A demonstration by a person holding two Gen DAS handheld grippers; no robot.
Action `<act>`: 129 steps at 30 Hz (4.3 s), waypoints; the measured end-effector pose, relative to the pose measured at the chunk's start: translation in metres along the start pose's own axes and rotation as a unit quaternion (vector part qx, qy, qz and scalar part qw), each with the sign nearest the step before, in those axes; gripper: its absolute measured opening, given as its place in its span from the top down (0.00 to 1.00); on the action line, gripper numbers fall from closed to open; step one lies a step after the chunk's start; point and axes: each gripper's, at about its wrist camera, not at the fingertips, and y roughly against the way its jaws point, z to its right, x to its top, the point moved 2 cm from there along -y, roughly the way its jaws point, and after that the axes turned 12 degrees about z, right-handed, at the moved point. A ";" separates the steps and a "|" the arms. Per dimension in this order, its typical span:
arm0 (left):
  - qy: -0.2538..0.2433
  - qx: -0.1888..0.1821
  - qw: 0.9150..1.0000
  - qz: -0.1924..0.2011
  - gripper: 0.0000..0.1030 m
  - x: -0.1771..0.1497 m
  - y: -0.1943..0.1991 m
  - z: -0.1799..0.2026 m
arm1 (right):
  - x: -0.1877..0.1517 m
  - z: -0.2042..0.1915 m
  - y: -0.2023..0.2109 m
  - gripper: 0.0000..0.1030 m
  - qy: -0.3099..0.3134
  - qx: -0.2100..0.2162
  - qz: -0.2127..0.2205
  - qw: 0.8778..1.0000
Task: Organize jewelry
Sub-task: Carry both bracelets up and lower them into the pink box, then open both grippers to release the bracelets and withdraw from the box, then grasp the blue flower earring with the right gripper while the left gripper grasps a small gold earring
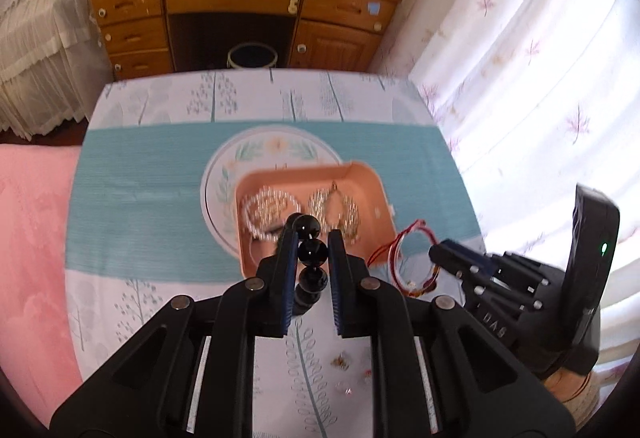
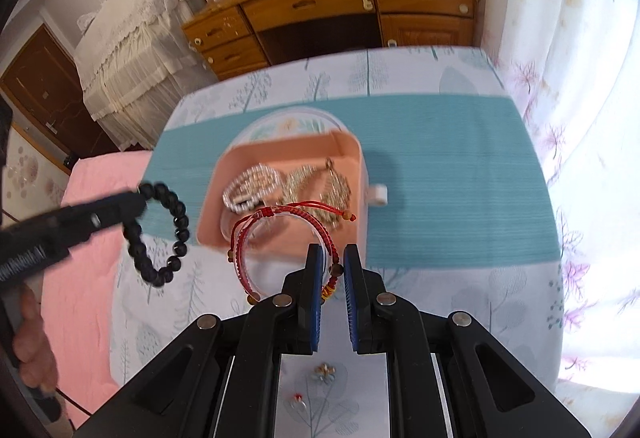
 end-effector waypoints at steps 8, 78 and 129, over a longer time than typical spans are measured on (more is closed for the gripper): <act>-0.002 -0.007 1.000 0.010 0.88 0.023 -0.043 0.014 | 0.024 -0.006 -0.002 0.90 0.003 -0.021 0.025 0.999; -0.017 0.106 0.993 -0.050 0.68 -0.102 -0.066 -0.075 | -0.015 -0.003 -0.045 0.85 0.026 -0.044 -0.010 0.999; -0.166 -0.073 0.981 -0.063 0.52 -0.219 -0.070 0.034 | -0.181 -0.014 -0.032 0.81 0.119 -0.008 0.012 0.993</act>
